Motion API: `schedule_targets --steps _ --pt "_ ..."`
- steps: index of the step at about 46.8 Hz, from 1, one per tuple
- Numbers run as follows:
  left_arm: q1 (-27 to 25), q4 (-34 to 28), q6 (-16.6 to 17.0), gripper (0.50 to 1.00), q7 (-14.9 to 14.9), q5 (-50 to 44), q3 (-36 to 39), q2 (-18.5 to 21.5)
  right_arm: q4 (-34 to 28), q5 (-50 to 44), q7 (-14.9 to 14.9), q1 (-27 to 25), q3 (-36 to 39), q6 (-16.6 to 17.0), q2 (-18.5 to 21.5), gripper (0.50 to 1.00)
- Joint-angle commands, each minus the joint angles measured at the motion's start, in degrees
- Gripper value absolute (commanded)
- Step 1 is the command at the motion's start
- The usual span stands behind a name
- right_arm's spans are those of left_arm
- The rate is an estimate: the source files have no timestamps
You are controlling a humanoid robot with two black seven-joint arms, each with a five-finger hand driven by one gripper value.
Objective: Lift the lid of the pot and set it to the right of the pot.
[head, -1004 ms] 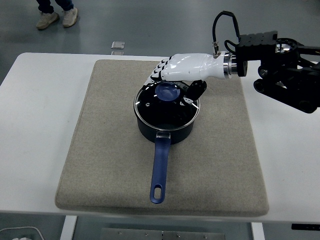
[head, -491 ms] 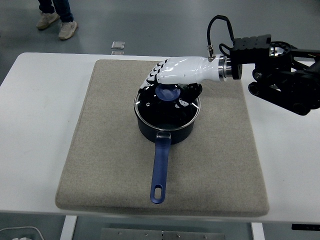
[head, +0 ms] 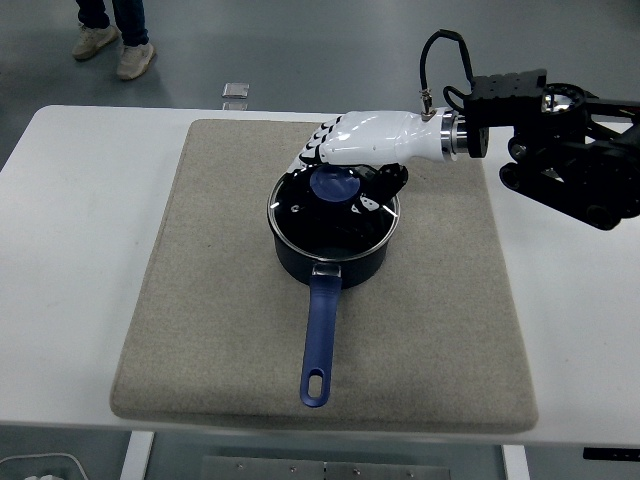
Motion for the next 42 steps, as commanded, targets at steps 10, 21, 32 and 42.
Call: schedule_targets --steps 10,21,32,42 --pt "0.00 0.00 0.00 1.000 0.00 0.00 0.00 0.00 0.01 0.00 0.00 -0.09 -0.38 0.18 0.44 0.830" --pt "0.00 0.00 0.00 1.000 0.00 0.00 0.00 0.00 0.01 0.09 0.00 -0.27 -0.38 0.18 0.53 0.744" --pt "0.00 0.00 0.00 1.000 0.00 0.00 0.00 0.00 0.09 0.00 0.00 0.00 -0.38 0.53 0.53 0.500" --pt "0.00 0.00 0.00 1.000 0.00 0.00 0.00 0.00 0.09 0.00 0.00 0.26 -0.38 0.71 0.79 0.500"
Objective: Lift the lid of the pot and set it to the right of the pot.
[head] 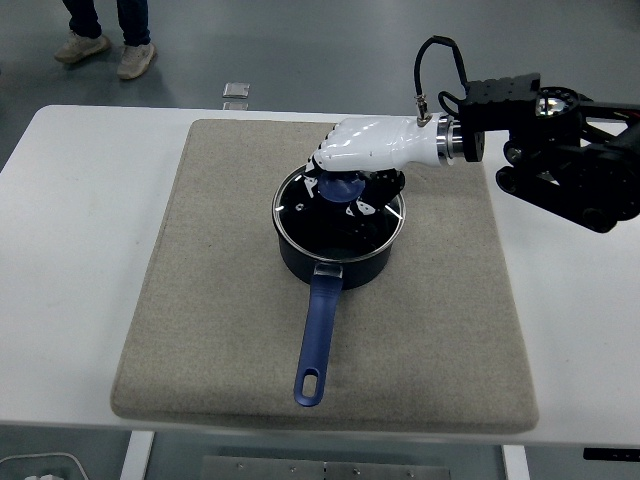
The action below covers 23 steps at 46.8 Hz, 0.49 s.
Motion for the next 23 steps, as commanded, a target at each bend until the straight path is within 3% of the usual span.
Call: schedule_targets --steps 1,23 --pt "0.00 0.00 0.00 1.000 0.01 0.00 0.00 0.00 -0.01 0.00 0.00 0.23 0.01 0.00 0.09 0.500" --pt "0.00 0.00 0.00 1.000 0.01 0.00 0.00 0.00 0.35 -0.09 0.00 1.20 0.18 -0.18 0.09 0.500"
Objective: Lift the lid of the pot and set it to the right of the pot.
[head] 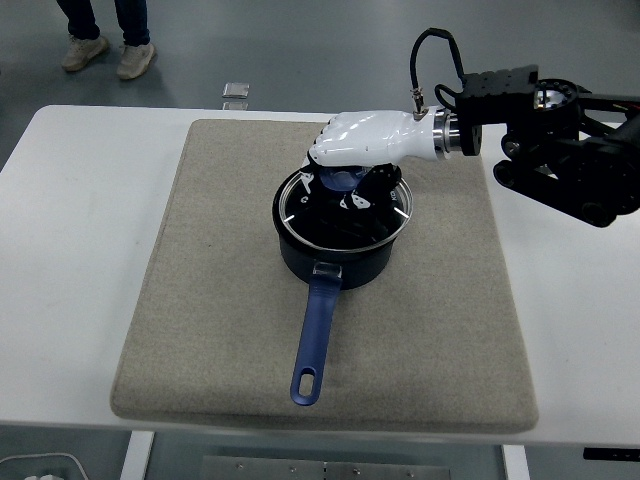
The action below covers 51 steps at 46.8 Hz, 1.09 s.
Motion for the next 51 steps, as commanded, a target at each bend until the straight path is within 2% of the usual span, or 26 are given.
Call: schedule_targets --steps 1,17,51 --pt "0.00 0.00 0.00 1.000 0.01 0.00 0.00 0.00 0.09 0.08 -0.01 -0.10 0.01 -0.13 0.09 0.500" --pt "0.00 0.00 0.00 1.000 0.01 0.00 0.00 0.00 0.18 0.08 -0.01 1.13 0.10 -0.31 0.35 0.500" --pt "0.00 0.00 0.00 1.000 0.01 0.00 0.00 0.00 0.35 0.17 -0.01 0.34 0.28 -0.48 1.32 0.500"
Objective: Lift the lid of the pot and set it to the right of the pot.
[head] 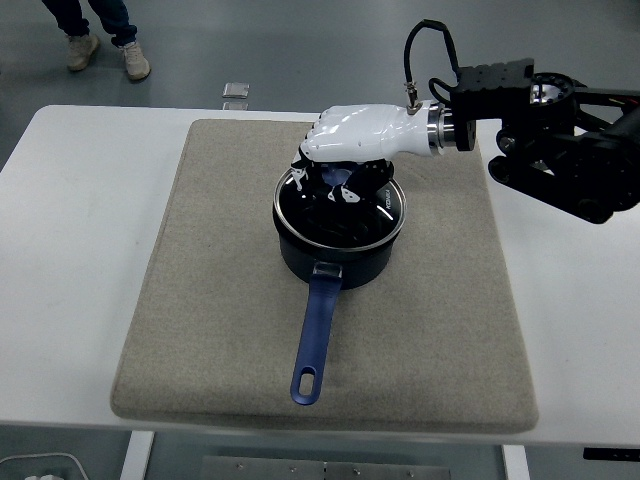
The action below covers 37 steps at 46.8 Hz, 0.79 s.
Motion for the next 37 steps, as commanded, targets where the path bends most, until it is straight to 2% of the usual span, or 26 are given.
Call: schedule_targets --steps 1,17,22,24,27,37 --pt "0.00 0.00 0.00 1.000 -0.01 0.00 0.00 0.00 -0.09 0.01 0.02 -0.26 -0.06 0.00 0.81 0.500" --pt "0.00 0.00 0.00 1.000 -0.01 0.00 0.00 0.00 0.00 0.62 0.02 -0.70 -0.15 0.52 0.90 0.500" --pt "0.00 0.00 0.00 1.000 -0.01 0.00 0.00 0.00 0.00 0.80 0.02 -0.70 -0.15 0.52 0.90 0.662" --pt "0.00 0.00 0.00 1.000 -0.01 0.00 0.00 0.00 0.00 0.88 0.02 -0.70 -0.15 0.52 0.90 0.757" --pt "0.00 0.00 0.00 1.000 -0.01 0.00 0.00 0.00 -0.09 1.06 0.02 -0.70 -0.15 0.52 0.90 0.833" --pt "0.00 0.00 0.00 1.000 -0.01 0.00 0.00 0.00 0.00 0.97 0.02 -0.53 -0.33 0.52 0.90 0.840"
